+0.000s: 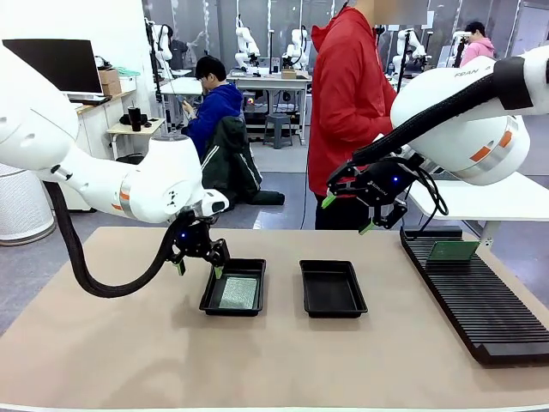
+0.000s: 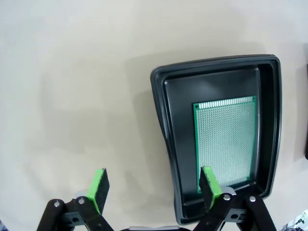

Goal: Inspect and transfer BCBs to ESD trays.
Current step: Pick up the ESD tray and place it on the left side of the table.

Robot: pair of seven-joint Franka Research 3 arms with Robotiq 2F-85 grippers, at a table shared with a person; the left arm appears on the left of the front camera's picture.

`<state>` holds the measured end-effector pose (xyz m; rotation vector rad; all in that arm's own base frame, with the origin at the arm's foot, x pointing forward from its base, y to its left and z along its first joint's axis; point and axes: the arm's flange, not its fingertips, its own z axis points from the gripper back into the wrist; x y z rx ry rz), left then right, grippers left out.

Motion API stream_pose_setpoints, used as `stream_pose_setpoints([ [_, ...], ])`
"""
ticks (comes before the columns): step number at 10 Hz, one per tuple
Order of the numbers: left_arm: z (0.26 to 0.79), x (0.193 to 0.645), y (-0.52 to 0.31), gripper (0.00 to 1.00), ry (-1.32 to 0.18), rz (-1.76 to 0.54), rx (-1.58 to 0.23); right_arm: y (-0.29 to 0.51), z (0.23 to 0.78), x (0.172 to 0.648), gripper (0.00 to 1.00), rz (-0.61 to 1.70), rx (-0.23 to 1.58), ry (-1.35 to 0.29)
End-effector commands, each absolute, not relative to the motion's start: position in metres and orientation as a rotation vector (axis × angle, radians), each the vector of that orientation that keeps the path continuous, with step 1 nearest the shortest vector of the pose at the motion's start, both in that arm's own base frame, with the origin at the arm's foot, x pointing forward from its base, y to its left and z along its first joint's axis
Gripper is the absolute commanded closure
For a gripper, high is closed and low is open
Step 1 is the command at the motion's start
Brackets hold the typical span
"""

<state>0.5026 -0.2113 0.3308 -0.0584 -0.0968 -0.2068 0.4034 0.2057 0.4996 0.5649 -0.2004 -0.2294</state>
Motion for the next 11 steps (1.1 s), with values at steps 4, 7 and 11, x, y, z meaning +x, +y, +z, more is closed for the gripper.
stream_pose_setpoints([
  [4,0.311,0.514,-0.222,0.0,-0.112,-0.23,-0.085,0.208,0.5,0.406,0.0,-0.248,0.558,-0.197],
  [7,0.312,0.511,-0.222,0.0,-0.102,-0.222,-0.076,0.208,0.5,0.406,0.0,-0.248,0.558,-0.197],
  [11,0.312,0.511,-0.222,0.0,-0.102,-0.222,-0.076,0.208,0.5,0.406,0.0,-0.248,0.558,-0.197],
])
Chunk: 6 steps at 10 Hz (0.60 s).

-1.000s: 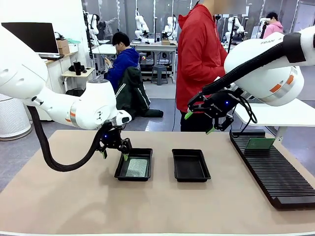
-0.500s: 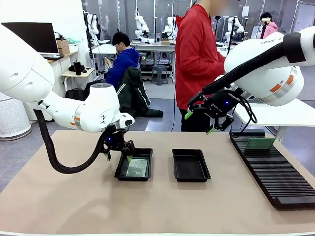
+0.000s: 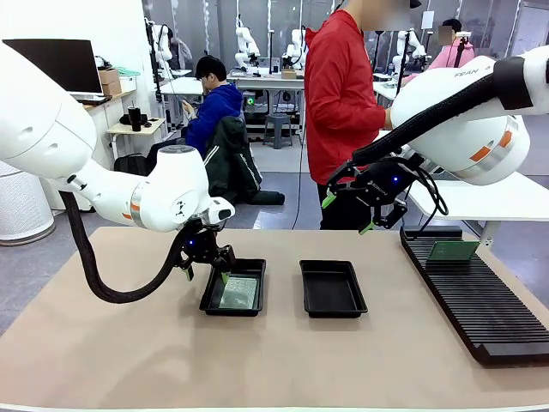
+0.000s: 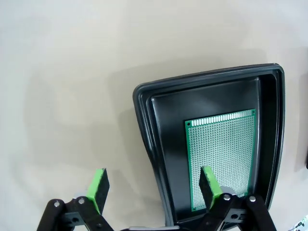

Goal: Inspect and transfer BCBs to ESD trays.
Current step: Pick up the ESD tray and place it on the left side of the table.

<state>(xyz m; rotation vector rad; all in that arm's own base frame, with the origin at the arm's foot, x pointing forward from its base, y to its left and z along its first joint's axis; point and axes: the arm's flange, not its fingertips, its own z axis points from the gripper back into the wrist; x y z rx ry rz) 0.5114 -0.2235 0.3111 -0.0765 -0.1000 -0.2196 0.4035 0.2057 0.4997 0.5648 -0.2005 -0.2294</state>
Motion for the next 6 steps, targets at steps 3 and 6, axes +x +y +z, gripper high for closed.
stream_pose_setpoints([
  [3,0.3118,0.5108,-0.2222,0.0,-0.102,-0.222,-0.076,0.208,0.4995,0.4061,0.0,-0.248,0.558,-0.197],
  [6,0.31,0.5108,-0.2241,0.0,-0.096,-0.215,-0.074,0.208,0.4995,0.4061,0.0,-0.248,0.558,-0.197],
])
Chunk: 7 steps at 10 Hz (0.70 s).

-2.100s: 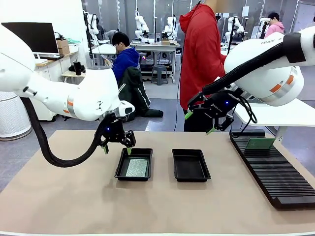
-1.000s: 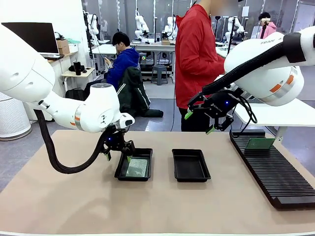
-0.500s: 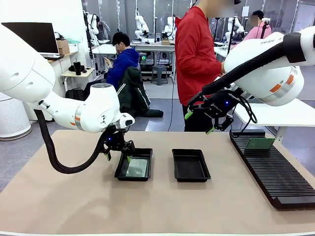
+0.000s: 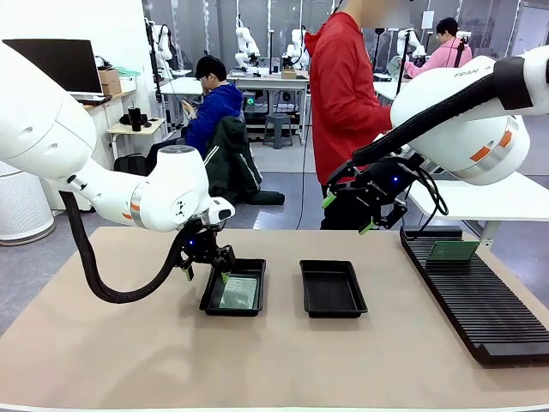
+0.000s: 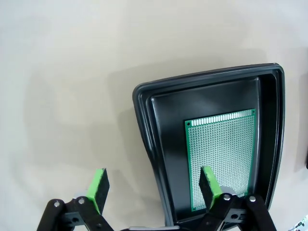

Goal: Inspect and transfer BCBs to ESD trays.
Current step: Pick up the ESD tray and place it on the left side of the table.

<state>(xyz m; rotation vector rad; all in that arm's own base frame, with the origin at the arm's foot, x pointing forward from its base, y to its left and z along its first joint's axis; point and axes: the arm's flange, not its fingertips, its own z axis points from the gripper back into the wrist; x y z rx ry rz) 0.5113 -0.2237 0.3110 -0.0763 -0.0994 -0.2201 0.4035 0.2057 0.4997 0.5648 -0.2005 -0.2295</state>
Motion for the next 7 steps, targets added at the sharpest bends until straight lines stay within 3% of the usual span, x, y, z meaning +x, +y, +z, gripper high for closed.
stream_pose_setpoints([
  [1,0.3091,0.5115,-0.224,0.06,-0.091,-0.197,-0.065,0.208,0.4995,0.4061,0.0,-0.248,0.558,-0.197],
  [7,0.3081,0.5099,-0.2234,0.29,-0.08,-0.135,-0.063,0.208,0.4995,0.4061,0.0,-0.248,0.558,-0.197],
])
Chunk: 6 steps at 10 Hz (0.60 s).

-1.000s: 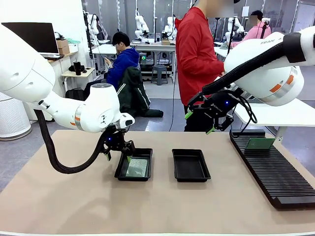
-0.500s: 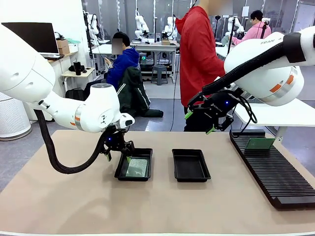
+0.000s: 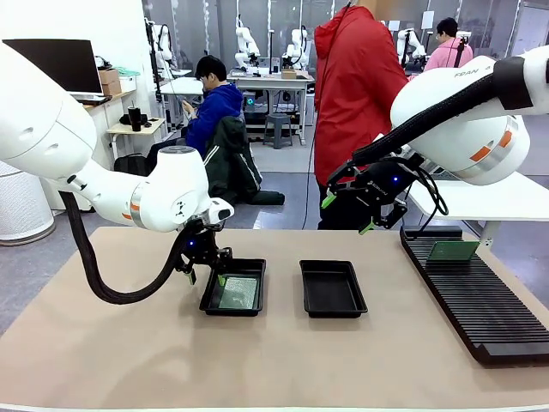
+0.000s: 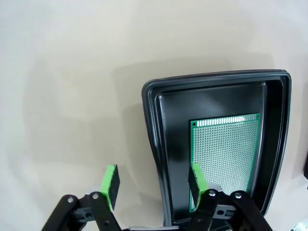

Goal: Inspect and transfer BCBs to ESD trays.
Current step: Pick up the ESD tray and place it on the left side of the table.

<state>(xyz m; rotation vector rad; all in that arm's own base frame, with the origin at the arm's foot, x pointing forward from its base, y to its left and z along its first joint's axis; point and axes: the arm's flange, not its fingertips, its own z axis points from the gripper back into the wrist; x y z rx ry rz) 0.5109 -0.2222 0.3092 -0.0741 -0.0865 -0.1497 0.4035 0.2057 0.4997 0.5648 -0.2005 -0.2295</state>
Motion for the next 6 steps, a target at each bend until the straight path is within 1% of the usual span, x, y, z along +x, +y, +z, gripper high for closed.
stream_pose_setpoints([
  [1,0.3081,0.5095,-0.2235,0.31,-0.084,-0.121,-0.07,0.208,0.4995,0.4061,0.0,-0.248,0.558,-0.197],
  [2,0.3083,0.509,-0.2232,0.38,-0.091,-0.113,-0.073,0.208,0.4995,0.4061,0.0,-0.248,0.558,-0.197],
  [3,0.3081,0.5087,-0.223,0.4,-0.089,-0.105,-0.072,0.208,0.4995,0.4061,0.0,-0.248,0.558,-0.197],
  [4,0.3086,0.508,-0.2233,0.47,-0.092,-0.102,-0.069,0.208,0.4995,0.4061,0.0,-0.248,0.558,-0.197],
  [5,0.3088,0.5082,-0.2233,0.5,-0.094,-0.095,-0.061,0.208,0.4995,0.4061,0.0,-0.248,0.558,-0.197],
  [6,0.3086,0.5085,-0.2235,0.59,-0.099,-0.092,-0.064,0.208,0.4995,0.4061,0.0,-0.248,0.558,-0.197],
])
